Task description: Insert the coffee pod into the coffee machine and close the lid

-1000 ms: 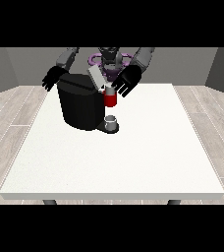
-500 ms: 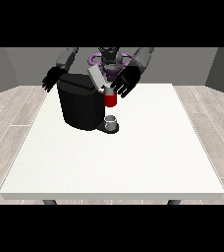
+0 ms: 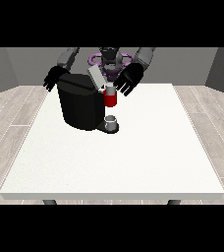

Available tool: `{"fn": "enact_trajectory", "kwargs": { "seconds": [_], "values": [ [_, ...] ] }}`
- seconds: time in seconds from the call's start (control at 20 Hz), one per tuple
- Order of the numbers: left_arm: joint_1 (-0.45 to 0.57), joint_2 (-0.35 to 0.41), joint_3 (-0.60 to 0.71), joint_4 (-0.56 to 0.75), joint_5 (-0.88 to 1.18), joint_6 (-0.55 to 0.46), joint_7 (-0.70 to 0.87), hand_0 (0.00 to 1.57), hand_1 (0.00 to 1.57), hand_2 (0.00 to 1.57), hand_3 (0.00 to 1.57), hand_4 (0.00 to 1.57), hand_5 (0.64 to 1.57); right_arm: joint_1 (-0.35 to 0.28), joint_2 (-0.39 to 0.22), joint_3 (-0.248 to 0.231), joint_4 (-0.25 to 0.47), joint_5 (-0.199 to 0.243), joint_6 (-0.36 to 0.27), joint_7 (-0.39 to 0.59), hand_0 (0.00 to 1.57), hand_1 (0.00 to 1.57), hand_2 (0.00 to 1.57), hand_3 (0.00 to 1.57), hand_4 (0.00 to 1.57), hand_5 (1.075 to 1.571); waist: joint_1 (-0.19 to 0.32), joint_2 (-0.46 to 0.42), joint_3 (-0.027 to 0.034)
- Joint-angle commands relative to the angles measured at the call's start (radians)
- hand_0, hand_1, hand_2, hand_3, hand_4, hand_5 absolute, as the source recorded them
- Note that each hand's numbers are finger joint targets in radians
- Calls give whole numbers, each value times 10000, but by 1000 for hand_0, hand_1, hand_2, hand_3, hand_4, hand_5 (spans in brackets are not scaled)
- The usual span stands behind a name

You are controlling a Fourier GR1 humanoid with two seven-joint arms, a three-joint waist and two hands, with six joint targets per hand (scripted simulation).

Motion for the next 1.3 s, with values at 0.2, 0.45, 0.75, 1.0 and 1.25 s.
{"fn": "enact_trajectory", "kwargs": {
  "seconds": [0.2, 0.45, 0.75, 1.0, 1.25],
  "values": [
    [111, -236, -238, -159, -273, 87, -97, 912, 912, 1022, 865, 363, 1571, -149, -298, -333, 299, -65, 4, 59, 0, 0, 0, 0, 447, 1571, 166, -56, -3],
    [161, -21, -673, -76, -764, -283, -263, 0, 0, 0, 0, 0, 1571, -124, 26, -175, 267, 11, -235, -36, 0, 0, 0, 0, 375, 1571, 163, 27, -3],
    [42, 460, -387, -24, -636, -719, -549, 0, 0, 0, 0, 0, 1571, 170, 37, -146, 284, -88, -20, -426, 0, 0, 0, 0, 387, 1571, 117, 13, -3],
    [322, -36, -583, -293, -706, -932, -250, 0, 0, 0, 0, 0, 1571, 382, -200, -485, 777, -166, -43, -313, 0, 0, 0, 0, 411, 1571, 572, -765, -3],
    [981, -359, -511, -395, -677, -660, -189, 0, 0, 0, 0, 0, 1571, 1037, -110, -237, 527, -174, 155, -355, 0, 0, 0, 0, 383, 1571, 631, -1469, -4]
  ]
}}
